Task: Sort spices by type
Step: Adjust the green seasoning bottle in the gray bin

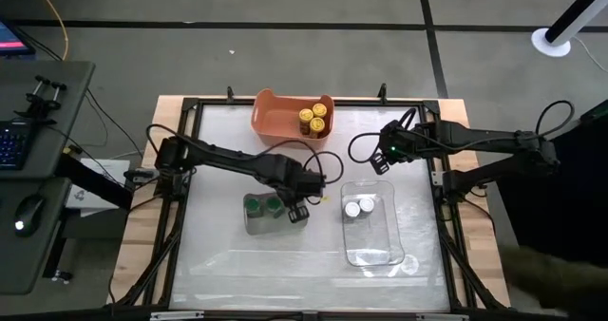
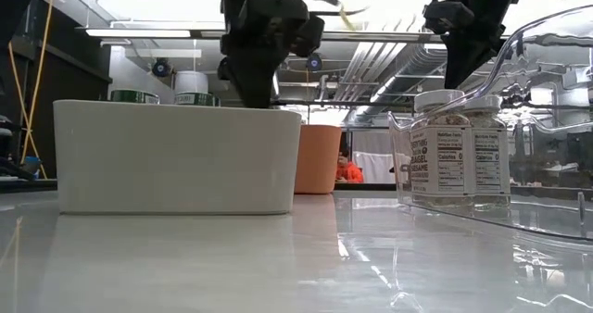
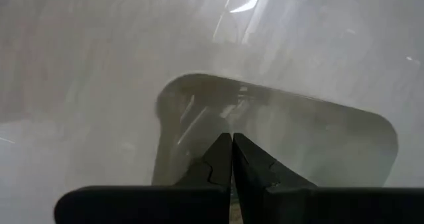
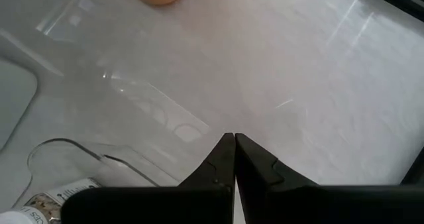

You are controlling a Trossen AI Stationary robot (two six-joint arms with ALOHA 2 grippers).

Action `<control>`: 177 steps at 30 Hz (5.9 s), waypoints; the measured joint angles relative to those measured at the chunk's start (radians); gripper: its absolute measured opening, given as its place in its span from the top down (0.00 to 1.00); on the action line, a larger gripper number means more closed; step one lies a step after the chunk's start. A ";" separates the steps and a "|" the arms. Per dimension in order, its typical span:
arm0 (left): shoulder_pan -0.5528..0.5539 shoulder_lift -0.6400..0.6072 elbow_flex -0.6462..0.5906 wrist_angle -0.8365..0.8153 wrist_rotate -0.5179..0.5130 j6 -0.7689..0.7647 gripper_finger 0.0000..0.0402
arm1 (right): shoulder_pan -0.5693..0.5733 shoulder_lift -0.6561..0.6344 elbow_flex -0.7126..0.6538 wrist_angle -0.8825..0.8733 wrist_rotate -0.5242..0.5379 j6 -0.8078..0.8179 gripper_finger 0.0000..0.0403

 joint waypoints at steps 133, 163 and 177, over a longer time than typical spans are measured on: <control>-0.133 -0.161 -0.260 0.073 -0.177 -0.144 1.00 | 0.000 0.001 0.000 0.056 0.000 -0.010 1.00; -0.173 -0.233 -0.260 0.017 -0.008 0.932 1.00 | 0.001 0.001 0.000 0.059 -0.006 0.001 1.00; -0.176 -0.220 -0.299 0.082 0.098 1.180 1.00 | 0.001 0.001 0.000 0.058 -0.008 0.000 1.00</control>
